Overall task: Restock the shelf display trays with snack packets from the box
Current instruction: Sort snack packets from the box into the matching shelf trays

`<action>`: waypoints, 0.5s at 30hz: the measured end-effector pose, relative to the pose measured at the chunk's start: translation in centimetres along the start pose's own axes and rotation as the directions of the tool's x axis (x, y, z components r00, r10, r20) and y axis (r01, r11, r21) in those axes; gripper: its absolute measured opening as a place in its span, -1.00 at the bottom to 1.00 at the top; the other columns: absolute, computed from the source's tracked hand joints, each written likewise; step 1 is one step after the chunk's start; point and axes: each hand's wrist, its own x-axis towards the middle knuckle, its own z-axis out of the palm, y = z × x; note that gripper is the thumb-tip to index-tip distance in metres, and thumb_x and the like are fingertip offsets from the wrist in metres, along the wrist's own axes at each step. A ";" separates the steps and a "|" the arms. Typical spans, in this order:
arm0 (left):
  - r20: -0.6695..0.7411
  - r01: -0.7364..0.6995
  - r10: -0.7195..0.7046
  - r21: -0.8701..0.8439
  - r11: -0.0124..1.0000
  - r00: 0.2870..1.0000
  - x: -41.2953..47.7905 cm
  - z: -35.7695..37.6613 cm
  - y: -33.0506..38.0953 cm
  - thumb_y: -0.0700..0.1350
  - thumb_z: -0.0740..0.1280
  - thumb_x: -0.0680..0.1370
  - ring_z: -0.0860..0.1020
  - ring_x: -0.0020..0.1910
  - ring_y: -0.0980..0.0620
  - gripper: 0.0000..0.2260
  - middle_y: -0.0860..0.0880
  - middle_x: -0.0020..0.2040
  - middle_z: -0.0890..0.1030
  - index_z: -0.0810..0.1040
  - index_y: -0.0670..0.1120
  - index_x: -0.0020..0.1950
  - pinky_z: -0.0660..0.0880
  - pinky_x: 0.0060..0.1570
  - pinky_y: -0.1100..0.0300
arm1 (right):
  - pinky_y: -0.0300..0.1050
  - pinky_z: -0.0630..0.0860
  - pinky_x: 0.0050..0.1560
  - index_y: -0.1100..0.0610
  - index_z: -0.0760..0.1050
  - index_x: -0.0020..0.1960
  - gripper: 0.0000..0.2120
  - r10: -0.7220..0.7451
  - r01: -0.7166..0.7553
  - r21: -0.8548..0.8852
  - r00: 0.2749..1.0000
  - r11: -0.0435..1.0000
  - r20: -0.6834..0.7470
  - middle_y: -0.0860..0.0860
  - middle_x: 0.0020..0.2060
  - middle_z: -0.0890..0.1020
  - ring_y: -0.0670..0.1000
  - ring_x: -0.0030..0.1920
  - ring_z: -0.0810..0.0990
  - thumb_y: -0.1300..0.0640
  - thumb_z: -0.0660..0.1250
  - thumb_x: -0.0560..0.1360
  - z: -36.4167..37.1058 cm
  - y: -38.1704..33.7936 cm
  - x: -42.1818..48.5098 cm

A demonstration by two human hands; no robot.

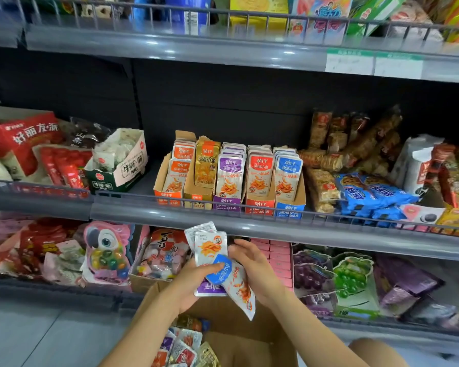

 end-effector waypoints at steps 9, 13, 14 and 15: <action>-0.041 -0.075 0.079 0.081 0.994 0.996 2.3 2.5 2.0 0.01 0.40 0.48 0.64 -0.07 -0.06 -0.78 -0.06 -0.08 0.68 0.53 -0.03 0.07 0.58 -0.03 0.04 | -0.05 0.61 0.01 -0.02 0.30 0.38 -0.48 -0.051 0.088 -0.431 0.994 0.898 0.097 -0.01 0.05 0.66 0.02 0.01 0.66 0.24 0.37 0.49 -4.4 -5.3 -1.3; 0.060 -0.013 0.006 0.128 0.992 0.998 3.1 4.6 2.3 -0.02 0.44 0.45 0.66 -0.09 0.00 -0.75 -0.03 -0.07 0.69 0.53 -0.03 0.08 0.60 -0.15 0.16 | 0.12 0.57 0.10 -0.13 0.23 0.42 -0.43 -0.177 0.169 -0.145 0.983 0.975 -0.045 -0.06 0.03 0.68 0.05 0.08 0.65 0.31 0.28 0.54 -6.5 -7.1 0.2; 0.090 -0.013 0.002 0.123 0.992 0.996 3.2 5.1 2.3 -0.08 0.45 0.44 0.67 -0.09 0.00 -0.72 -0.04 -0.05 0.70 0.54 -0.06 0.11 0.59 -0.16 0.17 | 0.09 0.58 0.06 -0.11 0.25 0.42 -0.45 -0.168 0.160 -0.107 0.984 0.981 -0.065 -0.02 0.07 0.67 0.05 0.06 0.65 0.31 0.26 0.55 -6.8 -7.6 0.6; 0.105 -0.010 -0.003 0.122 0.992 0.994 3.7 5.4 2.3 -0.14 0.47 0.42 0.66 -0.08 -0.01 -0.69 -0.06 -0.04 0.70 0.54 -0.09 0.14 0.58 -0.15 0.17 | 0.04 0.59 0.01 -0.07 0.28 0.41 -0.49 -0.153 0.145 -0.095 0.984 0.985 -0.086 0.04 0.12 0.65 0.05 0.03 0.66 0.30 0.25 0.55 -7.3 -8.2 0.9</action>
